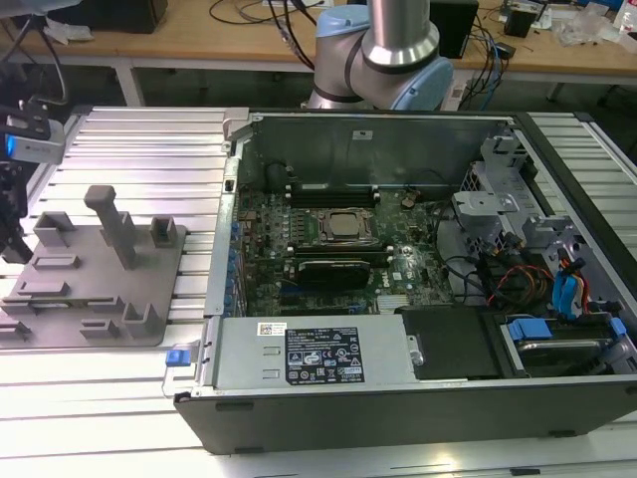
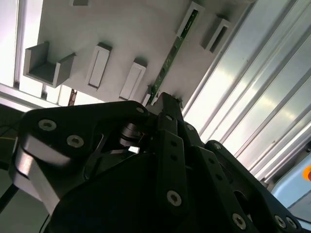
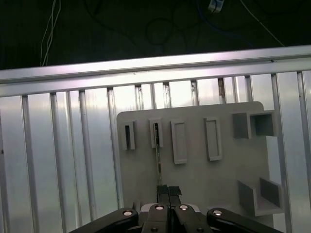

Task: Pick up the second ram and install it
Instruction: 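Pick up the second ram and move it above second insertion slot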

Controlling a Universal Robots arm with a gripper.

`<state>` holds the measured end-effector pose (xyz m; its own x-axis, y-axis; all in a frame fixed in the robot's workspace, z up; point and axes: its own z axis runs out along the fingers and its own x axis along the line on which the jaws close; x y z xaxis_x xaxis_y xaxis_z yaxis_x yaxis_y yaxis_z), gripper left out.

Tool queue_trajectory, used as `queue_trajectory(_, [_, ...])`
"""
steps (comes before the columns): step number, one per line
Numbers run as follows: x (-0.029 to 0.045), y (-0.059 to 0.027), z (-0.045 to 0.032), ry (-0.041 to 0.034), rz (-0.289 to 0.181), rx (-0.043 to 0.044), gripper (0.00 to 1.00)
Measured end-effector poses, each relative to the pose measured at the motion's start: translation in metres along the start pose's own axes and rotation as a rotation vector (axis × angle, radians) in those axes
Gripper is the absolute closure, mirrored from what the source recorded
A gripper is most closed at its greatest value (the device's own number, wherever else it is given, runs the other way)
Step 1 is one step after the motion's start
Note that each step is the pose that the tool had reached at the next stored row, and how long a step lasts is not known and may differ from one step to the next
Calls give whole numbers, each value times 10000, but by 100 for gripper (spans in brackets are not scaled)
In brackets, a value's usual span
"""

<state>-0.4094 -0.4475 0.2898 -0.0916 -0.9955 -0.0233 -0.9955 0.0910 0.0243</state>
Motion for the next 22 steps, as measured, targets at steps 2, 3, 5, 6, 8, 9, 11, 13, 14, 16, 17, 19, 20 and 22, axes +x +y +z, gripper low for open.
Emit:
queue_trajectory(2, [4, 3, 49, -3, 0, 29, 92])
queue_trajectory(3, [7, 3, 76, -4, -1, 43, 92])
queue_trajectory(5, [10, 3, 112, -6, -1, 60, 92])
queue_trajectory(6, [13, 3, 130, -7, -2, 79, 92])
queue_trajectory(8, [21, 2, 173, -12, -10, 121, 92])
queue_trajectory(9, [23, 2, 183, -12, -10, 128, 92])
queue_trajectory(11, [32, 5, 226, -13, -11, 141, 92])
queue_trajectory(13, [37, 15, 253, -13, -15, 146, 92])
queue_trajectory(14, [38, 18, 262, -14, -15, 149, 92])
queue_trajectory(16, [43, 24, 303, -15, -21, 157, 92])
queue_trajectory(17, [48, 27, 341, -15, -35, 163, 92])
queue_trajectory(19, [54, 27, 402, -15, -63, 169, 92])
queue_trajectory(20, [56, 27, 432, -15, -80, 173, 92])
queue_trajectory(22, [58, 26, 462, -15, -121, 176, 92])
